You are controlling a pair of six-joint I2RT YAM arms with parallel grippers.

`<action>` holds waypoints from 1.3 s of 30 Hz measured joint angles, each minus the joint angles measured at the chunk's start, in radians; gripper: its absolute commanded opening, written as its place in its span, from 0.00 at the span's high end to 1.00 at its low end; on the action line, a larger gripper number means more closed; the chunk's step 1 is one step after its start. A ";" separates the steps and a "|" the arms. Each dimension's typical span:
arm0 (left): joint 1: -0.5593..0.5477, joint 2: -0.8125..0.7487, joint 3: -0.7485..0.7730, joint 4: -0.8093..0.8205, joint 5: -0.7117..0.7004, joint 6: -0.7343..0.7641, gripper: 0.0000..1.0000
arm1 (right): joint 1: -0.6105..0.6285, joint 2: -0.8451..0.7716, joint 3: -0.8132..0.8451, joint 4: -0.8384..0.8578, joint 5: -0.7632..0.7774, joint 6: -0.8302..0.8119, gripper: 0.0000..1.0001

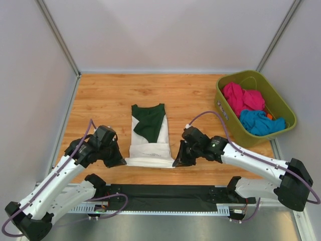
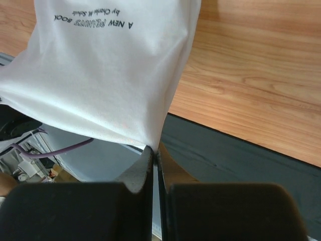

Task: Fold and stack the t-shirts
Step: Fold the tshirt

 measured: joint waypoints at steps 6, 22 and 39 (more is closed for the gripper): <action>0.000 0.045 0.096 -0.046 -0.061 -0.018 1.00 | -0.007 0.040 0.154 -0.125 0.064 -0.013 1.00; 0.102 0.342 0.327 0.083 -0.170 0.040 1.00 | -0.305 0.381 0.550 -0.185 0.005 -0.334 1.00; 0.260 0.580 0.427 0.230 -0.166 0.108 1.00 | -0.427 0.754 1.006 -0.249 -0.093 -0.494 1.00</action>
